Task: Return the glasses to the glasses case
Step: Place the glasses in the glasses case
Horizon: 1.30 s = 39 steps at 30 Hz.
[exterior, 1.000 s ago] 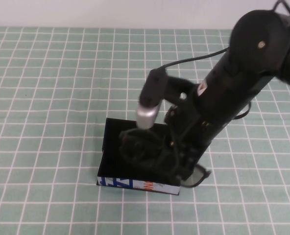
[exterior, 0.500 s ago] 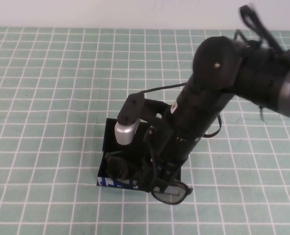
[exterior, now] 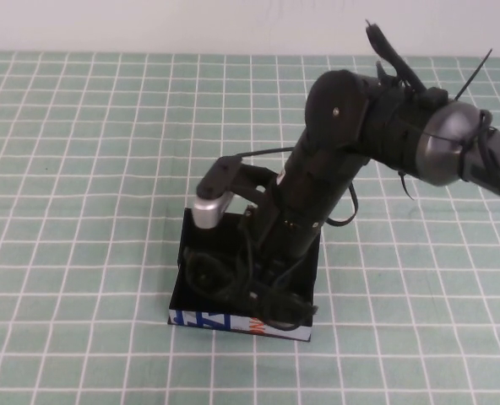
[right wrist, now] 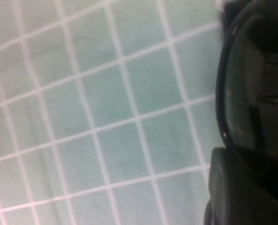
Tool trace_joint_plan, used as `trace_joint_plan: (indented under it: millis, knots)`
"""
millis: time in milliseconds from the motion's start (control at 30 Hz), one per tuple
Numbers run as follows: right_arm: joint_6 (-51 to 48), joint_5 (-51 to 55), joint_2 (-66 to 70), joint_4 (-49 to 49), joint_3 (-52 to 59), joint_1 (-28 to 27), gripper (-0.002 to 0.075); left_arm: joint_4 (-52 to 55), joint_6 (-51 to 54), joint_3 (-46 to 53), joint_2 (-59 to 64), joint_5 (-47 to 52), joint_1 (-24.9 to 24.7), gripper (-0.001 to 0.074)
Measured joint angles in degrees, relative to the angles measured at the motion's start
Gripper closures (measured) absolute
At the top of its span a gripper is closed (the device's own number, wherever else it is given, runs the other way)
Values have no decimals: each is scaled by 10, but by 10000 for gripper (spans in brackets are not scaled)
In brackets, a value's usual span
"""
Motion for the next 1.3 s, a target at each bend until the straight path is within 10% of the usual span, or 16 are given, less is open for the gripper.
trace_joint_plan:
  millis: [1300]
  knots:
    - [-55,-2,61,-35,-35,-11,651,0,0,0,0,0,0,737]
